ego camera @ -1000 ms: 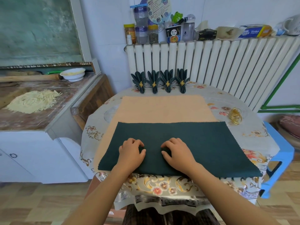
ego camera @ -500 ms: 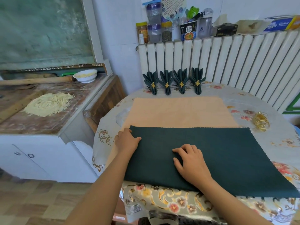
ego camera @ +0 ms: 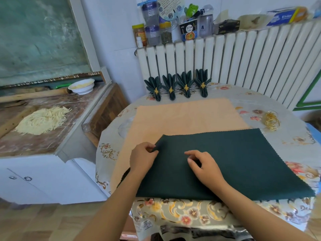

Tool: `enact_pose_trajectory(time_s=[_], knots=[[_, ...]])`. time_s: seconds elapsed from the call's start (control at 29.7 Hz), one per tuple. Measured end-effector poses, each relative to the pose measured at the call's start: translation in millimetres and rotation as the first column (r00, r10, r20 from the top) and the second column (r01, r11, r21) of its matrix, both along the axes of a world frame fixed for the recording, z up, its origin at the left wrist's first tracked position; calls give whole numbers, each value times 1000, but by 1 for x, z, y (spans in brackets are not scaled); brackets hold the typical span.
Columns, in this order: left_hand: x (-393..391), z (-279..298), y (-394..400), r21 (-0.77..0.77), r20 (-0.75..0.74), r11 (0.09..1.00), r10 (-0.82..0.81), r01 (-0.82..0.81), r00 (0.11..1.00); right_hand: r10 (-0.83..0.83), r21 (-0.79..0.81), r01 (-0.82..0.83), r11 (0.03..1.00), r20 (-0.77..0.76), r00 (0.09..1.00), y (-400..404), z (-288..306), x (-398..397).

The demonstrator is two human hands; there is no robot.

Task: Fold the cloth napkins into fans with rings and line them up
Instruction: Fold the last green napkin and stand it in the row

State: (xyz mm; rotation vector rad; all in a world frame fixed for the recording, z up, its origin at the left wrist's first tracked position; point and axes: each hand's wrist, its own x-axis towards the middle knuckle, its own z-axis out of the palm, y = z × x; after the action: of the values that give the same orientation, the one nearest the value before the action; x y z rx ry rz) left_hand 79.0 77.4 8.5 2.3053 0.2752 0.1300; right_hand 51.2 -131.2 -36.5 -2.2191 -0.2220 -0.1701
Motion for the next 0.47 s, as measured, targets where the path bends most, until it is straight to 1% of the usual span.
enact_pose_trajectory(time_s=[0.1, 0.17, 0.27, 0.47], knots=[[-23, -3, -21, 189, -41, 969, -156, 161, 987, 27, 115, -21, 993, -52, 998, -2, 4, -7], [-33, -5, -30, 264, -34, 941, -212, 213, 977, 43, 176, -31, 984, -61, 997, -4, 7, -9], [-44, -7, -37, 241, -41, 938, -246, 248, 968, 63, 182, -49, 982, -71, 995, -5, 10, -10], [-57, -2, -39, 79, -121, 942, -317, 328, 941, 90, 106, -74, 992, -157, 983, -10, 13, -10]])
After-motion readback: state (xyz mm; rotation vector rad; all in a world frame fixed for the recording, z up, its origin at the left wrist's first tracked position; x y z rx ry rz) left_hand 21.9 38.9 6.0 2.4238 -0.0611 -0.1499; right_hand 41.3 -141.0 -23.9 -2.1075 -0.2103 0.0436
